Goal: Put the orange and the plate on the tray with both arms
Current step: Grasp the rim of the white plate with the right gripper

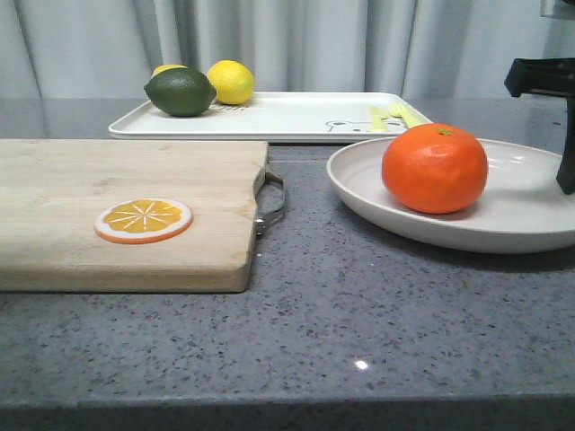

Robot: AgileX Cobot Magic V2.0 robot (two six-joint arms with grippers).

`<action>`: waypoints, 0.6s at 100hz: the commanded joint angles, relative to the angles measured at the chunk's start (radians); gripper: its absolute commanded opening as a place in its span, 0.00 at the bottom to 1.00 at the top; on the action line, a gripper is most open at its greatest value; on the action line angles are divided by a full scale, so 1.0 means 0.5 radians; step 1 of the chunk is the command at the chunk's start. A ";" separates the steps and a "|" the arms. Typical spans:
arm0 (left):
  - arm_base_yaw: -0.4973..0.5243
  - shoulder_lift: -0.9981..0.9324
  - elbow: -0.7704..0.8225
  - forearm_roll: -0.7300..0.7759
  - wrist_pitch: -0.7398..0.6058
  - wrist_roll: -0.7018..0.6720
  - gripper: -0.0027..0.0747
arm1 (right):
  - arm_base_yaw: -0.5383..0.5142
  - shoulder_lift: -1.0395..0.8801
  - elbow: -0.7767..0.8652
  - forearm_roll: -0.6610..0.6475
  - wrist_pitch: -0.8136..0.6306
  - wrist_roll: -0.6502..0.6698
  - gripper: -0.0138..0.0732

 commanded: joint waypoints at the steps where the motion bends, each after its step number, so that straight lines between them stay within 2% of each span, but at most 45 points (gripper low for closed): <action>1: 0.003 -0.009 -0.049 -0.040 -0.136 -0.015 0.01 | -0.001 -0.058 -0.059 -0.006 -0.049 -0.008 0.18; 15: 0.003 -0.009 -0.049 -0.040 -0.136 -0.015 0.01 | -0.001 -0.058 -0.059 -0.006 -0.059 -0.008 0.08; 60: 0.003 -0.009 -0.049 -0.043 -0.136 -0.015 0.01 | -0.013 -0.103 -0.144 0.216 -0.111 -0.059 0.08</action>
